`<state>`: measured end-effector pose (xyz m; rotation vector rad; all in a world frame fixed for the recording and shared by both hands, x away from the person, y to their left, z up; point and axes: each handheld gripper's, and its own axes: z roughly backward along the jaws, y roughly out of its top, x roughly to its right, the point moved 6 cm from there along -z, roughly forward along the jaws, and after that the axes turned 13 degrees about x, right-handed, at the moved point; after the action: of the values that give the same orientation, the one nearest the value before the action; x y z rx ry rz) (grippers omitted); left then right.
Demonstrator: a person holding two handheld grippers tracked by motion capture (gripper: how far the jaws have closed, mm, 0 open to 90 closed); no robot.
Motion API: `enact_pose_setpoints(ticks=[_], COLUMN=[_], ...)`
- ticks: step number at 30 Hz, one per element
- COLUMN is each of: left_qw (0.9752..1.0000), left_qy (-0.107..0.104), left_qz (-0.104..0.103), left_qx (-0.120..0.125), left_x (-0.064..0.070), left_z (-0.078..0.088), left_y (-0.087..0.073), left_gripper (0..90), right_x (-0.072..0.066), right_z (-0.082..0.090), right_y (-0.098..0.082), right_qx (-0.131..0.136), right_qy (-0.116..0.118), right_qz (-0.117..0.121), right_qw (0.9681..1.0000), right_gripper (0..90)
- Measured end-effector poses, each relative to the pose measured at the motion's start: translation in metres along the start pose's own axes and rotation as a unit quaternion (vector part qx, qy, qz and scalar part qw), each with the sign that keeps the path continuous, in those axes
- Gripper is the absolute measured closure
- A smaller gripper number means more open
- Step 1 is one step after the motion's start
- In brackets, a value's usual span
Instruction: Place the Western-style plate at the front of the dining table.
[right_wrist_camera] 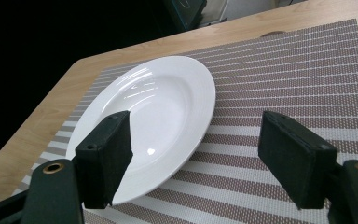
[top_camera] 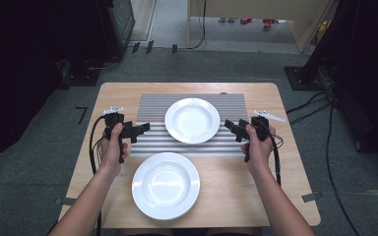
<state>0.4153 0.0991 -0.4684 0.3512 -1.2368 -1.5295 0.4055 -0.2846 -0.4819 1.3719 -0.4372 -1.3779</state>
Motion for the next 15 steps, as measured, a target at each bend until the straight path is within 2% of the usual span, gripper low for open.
enact_pose_setpoints(ticks=[7, 15], left_qw=[0.9998, 0.9996], left_qy=[0.013, 0.018], left_qz=[-0.013, -0.01], left_qx=[0.008, 0.02], left_x=[-0.005, -0.013], left_z=[0.015, 0.038], left_y=[-0.009, -0.02], left_gripper=[13.4, 13.4], right_x=[0.006, 0.02], right_z=[0.013, 0.036], right_y=[-0.003, -0.005], right_qx=[-0.001, 0.007], right_qy=[-0.004, -0.015], right_qz=[0.001, -0.004], right_qw=[1.0, 0.9999], right_gripper=[25.9, 25.7])
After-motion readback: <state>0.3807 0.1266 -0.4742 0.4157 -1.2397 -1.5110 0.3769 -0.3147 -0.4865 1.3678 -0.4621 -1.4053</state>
